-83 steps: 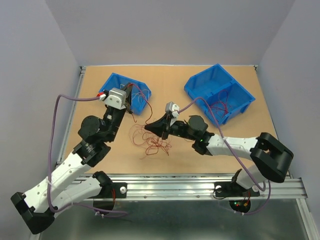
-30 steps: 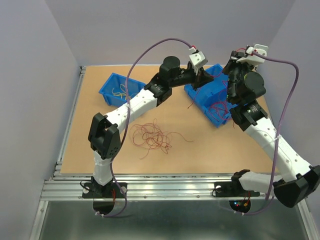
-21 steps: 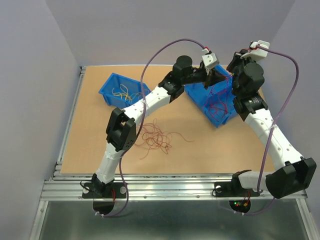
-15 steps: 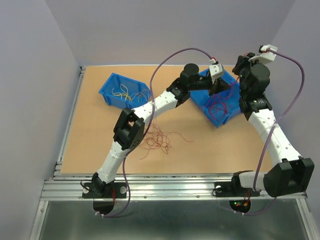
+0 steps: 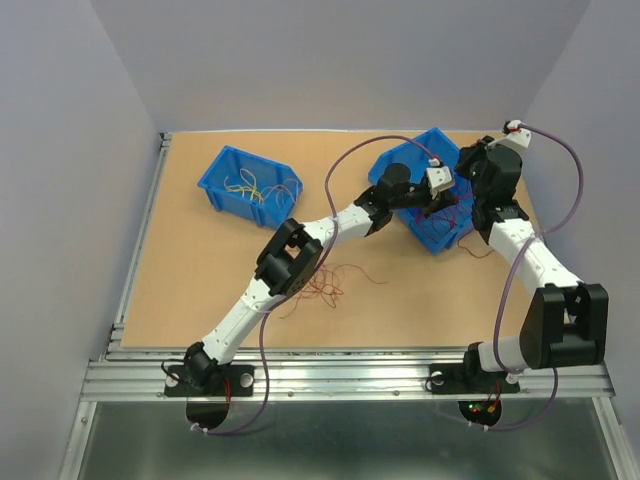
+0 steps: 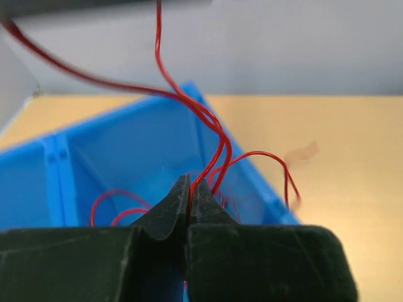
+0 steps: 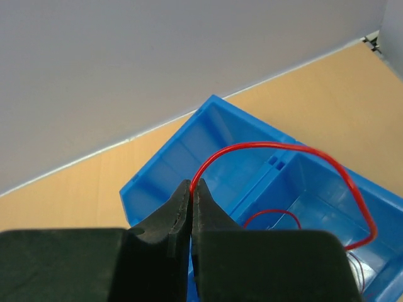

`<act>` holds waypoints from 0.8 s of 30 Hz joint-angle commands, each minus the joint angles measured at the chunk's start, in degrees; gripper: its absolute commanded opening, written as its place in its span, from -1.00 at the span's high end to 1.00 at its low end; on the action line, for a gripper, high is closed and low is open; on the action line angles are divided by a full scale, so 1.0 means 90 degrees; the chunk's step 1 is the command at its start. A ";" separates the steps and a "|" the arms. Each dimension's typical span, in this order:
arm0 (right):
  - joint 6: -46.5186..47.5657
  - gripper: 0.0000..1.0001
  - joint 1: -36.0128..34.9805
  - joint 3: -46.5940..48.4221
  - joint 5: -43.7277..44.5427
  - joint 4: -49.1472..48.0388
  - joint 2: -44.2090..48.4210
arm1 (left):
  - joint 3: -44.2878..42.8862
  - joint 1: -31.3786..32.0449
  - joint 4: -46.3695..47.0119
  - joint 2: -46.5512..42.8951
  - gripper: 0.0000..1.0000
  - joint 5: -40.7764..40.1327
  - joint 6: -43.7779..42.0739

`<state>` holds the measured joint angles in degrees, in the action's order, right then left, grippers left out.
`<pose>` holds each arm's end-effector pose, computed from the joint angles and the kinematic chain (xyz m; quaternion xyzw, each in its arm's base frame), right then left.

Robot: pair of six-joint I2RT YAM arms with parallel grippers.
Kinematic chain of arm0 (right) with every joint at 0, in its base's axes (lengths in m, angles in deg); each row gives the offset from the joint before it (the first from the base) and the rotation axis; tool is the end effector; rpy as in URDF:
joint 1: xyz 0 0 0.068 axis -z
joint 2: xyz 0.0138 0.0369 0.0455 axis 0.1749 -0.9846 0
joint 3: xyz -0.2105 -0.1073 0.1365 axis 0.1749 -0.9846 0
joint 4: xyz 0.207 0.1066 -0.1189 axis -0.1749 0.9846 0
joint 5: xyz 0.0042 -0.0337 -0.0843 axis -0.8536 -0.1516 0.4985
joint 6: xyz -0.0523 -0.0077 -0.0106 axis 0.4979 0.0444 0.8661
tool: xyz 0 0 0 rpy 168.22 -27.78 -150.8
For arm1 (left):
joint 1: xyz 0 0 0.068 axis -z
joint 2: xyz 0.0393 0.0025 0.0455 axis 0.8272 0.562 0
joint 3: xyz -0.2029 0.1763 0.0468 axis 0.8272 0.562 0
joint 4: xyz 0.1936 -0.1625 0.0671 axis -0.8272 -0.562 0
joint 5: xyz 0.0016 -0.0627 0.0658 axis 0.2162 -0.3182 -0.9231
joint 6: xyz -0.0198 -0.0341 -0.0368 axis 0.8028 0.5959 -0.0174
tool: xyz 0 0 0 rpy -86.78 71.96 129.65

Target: Untangle the cables

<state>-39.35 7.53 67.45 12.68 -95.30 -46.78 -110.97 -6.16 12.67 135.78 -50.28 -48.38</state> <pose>0.3235 0.0080 0.3315 0.1858 0.7065 0.0839 0.6777 0.3647 -0.4623 0.2386 0.5058 0.4142 -0.4506 0.6079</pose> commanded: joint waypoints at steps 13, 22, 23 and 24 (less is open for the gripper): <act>-0.1066 0.99 0.0058 0.1315 -0.1815 0.0307 0.0229 | 0.0388 -0.0467 0.0453 -0.0664 0.95 -0.0209 0.0023; -0.2082 0.99 0.0058 0.2126 -0.1905 0.0494 -0.0024 | 0.0817 -0.0585 0.0560 -0.1260 0.97 -0.0004 0.0219; -0.2092 0.99 0.0049 0.2253 -0.1895 0.0523 -0.0141 | 0.0905 -0.0585 0.0580 -0.1299 0.97 -0.0004 0.0199; -0.2082 0.99 0.0058 0.2447 -0.1885 0.0581 -0.0220 | 0.0944 -0.0585 0.0590 -0.1348 0.97 -0.0033 0.0161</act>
<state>-55.43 7.85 82.71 -3.80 -91.17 -46.94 -104.05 -12.06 13.98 129.75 -51.61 -46.89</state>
